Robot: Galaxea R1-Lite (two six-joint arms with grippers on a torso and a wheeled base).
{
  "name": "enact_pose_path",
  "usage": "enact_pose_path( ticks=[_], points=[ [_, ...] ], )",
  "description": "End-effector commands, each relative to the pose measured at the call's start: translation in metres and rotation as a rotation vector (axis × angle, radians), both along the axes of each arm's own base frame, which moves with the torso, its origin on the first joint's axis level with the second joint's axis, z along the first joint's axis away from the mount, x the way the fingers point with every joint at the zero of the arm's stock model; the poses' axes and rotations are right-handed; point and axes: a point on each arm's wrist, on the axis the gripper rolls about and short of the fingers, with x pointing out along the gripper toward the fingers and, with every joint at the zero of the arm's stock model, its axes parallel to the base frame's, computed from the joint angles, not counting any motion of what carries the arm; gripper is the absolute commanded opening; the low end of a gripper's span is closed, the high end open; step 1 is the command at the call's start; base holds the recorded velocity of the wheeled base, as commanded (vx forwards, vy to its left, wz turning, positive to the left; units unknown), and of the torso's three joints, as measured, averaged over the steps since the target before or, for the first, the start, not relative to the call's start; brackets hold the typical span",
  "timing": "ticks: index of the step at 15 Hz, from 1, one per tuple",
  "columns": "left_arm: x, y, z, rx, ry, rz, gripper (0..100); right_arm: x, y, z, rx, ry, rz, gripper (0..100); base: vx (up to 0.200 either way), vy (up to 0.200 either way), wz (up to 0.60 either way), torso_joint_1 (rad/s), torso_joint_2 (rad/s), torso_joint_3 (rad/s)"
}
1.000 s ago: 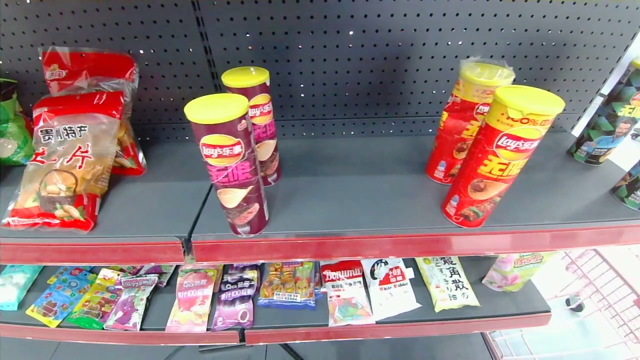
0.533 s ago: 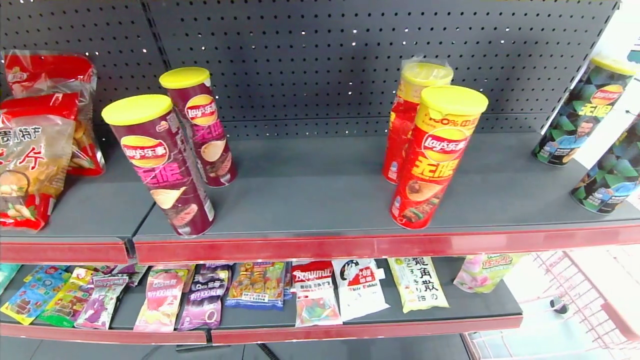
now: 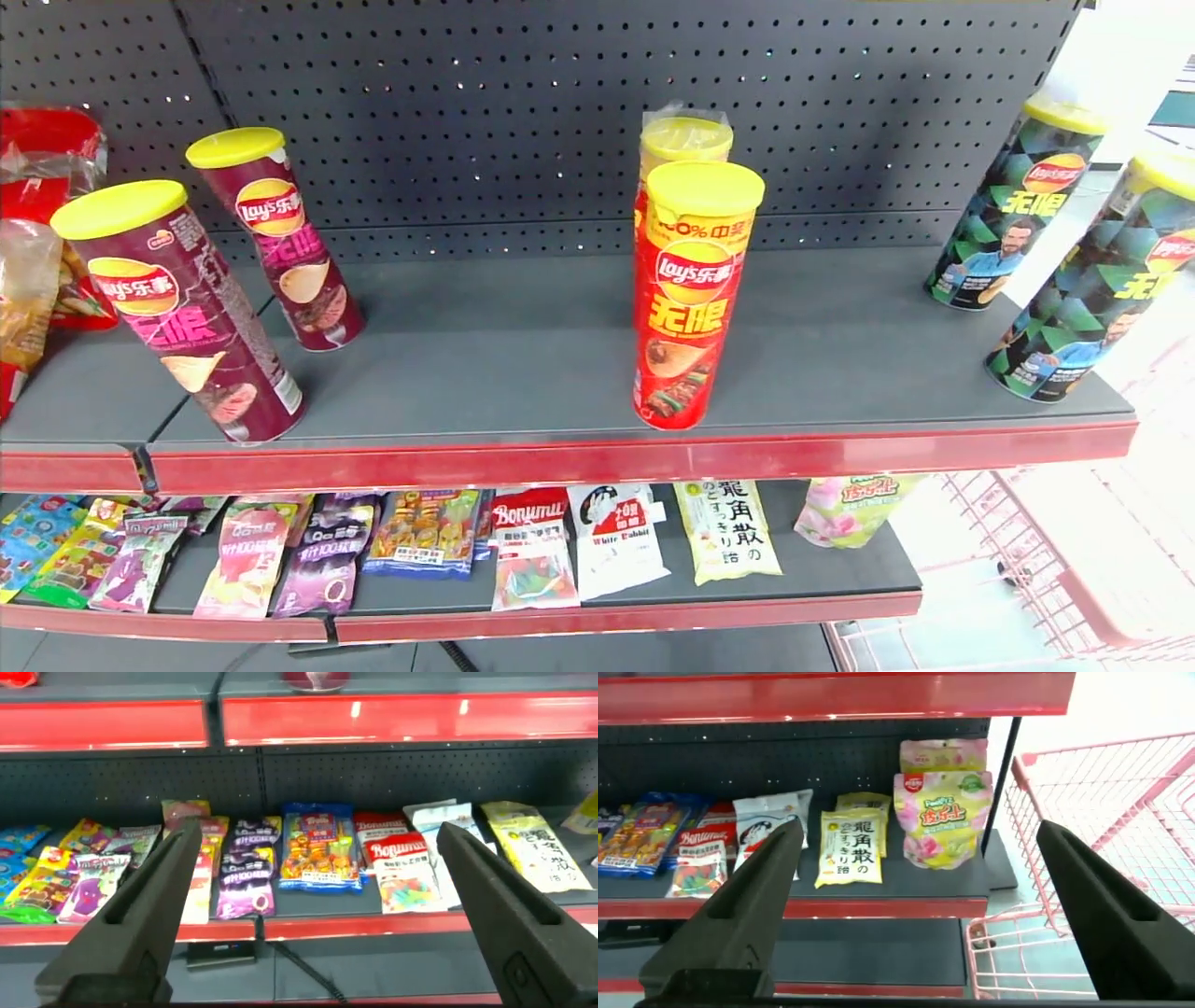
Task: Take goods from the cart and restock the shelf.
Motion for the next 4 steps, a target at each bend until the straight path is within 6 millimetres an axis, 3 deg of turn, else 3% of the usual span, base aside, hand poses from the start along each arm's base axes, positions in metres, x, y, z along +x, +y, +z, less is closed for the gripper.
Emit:
enact_pose_path(
  ticks=[1,4],
  points=[
    [0.0001,0.0000,0.0000,0.000,0.001,0.001,100,0.0000,0.0000,-0.0001,0.000,0.001,0.001,100,0.000,0.000,0.00,0.000,0.00,0.000],
    [0.0001,0.0000,0.0000,0.000,0.001,0.000,100,0.0000,0.0000,-0.0001,-0.002,0.001,-0.001,100,0.000,0.000,0.00,0.000,0.00,0.000]
  ],
)
